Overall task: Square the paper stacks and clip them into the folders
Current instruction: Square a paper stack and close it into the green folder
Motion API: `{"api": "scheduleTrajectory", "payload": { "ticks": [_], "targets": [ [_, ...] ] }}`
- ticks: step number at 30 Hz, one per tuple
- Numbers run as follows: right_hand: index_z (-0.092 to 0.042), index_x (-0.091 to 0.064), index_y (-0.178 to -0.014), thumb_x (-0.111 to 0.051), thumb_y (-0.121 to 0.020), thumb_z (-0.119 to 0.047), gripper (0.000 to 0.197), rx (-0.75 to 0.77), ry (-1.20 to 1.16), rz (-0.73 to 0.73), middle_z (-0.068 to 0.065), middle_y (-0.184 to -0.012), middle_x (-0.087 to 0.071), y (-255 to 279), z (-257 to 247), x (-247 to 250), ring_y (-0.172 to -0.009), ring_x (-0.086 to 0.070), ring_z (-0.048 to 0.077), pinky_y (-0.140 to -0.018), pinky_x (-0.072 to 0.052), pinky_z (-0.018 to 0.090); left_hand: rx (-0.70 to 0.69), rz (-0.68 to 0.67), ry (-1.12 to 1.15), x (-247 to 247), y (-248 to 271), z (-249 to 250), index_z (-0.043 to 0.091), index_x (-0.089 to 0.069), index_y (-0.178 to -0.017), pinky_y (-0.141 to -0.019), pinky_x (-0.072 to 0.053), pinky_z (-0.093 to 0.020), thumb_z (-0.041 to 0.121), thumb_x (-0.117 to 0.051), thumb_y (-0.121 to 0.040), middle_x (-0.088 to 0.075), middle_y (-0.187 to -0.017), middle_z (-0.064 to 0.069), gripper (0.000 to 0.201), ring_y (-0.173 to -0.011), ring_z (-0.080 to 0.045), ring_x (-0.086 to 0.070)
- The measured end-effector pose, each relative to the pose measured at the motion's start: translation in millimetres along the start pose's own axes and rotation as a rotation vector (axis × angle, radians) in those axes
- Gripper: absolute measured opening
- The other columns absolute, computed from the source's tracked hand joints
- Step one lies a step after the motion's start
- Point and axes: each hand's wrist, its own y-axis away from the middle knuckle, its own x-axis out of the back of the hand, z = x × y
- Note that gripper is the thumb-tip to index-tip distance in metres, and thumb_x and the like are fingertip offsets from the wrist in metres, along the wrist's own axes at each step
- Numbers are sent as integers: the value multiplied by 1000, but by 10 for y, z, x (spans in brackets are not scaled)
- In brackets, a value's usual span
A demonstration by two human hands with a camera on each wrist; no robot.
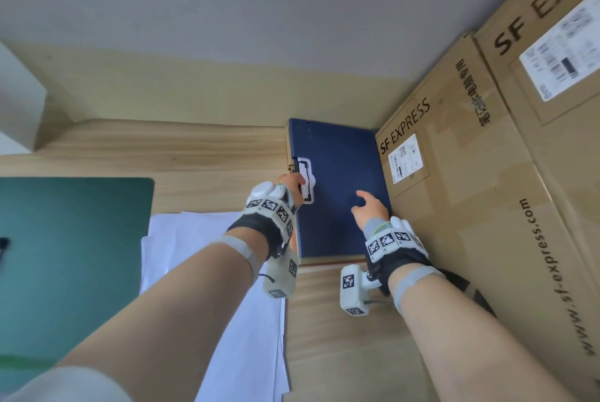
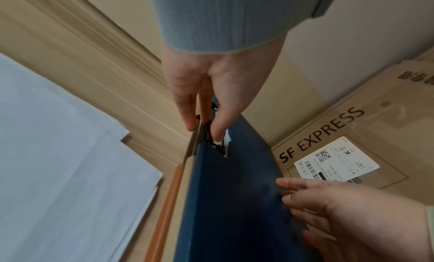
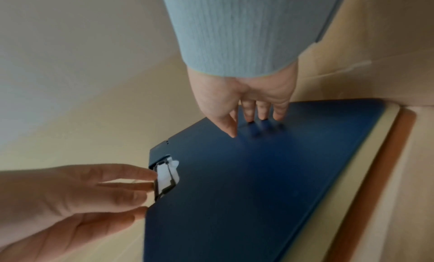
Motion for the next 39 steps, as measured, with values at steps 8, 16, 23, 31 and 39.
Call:
{"api": "scheduleTrajectory", "payload": {
  "ticks": [8,16,23,31,39],
  "targets": [
    [-14,-55,-125,-39,-91,-3,39,168,-63,11,9,-129,-57,408,-486,-414,-116,-55,28,-89,-42,26,55,-79,-102,301,312,-608,14,-43,-136,-90,-43,-28,8,-55,-90,-47,-140,-11,48,-123,-28,-53],
    [-12,-66,-108,-32,-87,-6,40,219,-129,-65,15,-115,-67,944,-706,-1028,-101,-65,35,-83,-52,35,251,18,-208,581,695,-1546,28,-42,-134,-97,-49,-47,19,-63,-83,-39,-138,-12,56,-109,-37,-59],
    [-19,-43,-137,-43,-93,-13,44,44,102,-191,6,-141,-47,1224,-587,-1207,-124,-51,29,-99,-41,28,322,81,-138,597,981,-2075,29,-33,-137,-93,-50,-50,13,-61,-77,-41,-134,-16,68,-107,-39,-58],
    [-14,-30,-143,-68,-81,-15,73,-17,94,-85,13,-144,-41,1329,-539,-1360,-132,-43,30,-109,-37,36,260,64,49,560,1112,-2264,18,-35,-139,-90,-48,-33,-2,-52,-85,-56,-133,-8,60,-115,-31,-59],
    [0,-58,-119,-60,-88,-17,35,-20,170,-75,16,-125,-61,1365,-492,-1190,-115,-58,33,-92,-46,34,249,74,86,543,1153,-2307,16,-34,-140,-91,-51,-36,-2,-54,-85,-54,-135,-10,62,-116,-33,-57]
  ]
}}
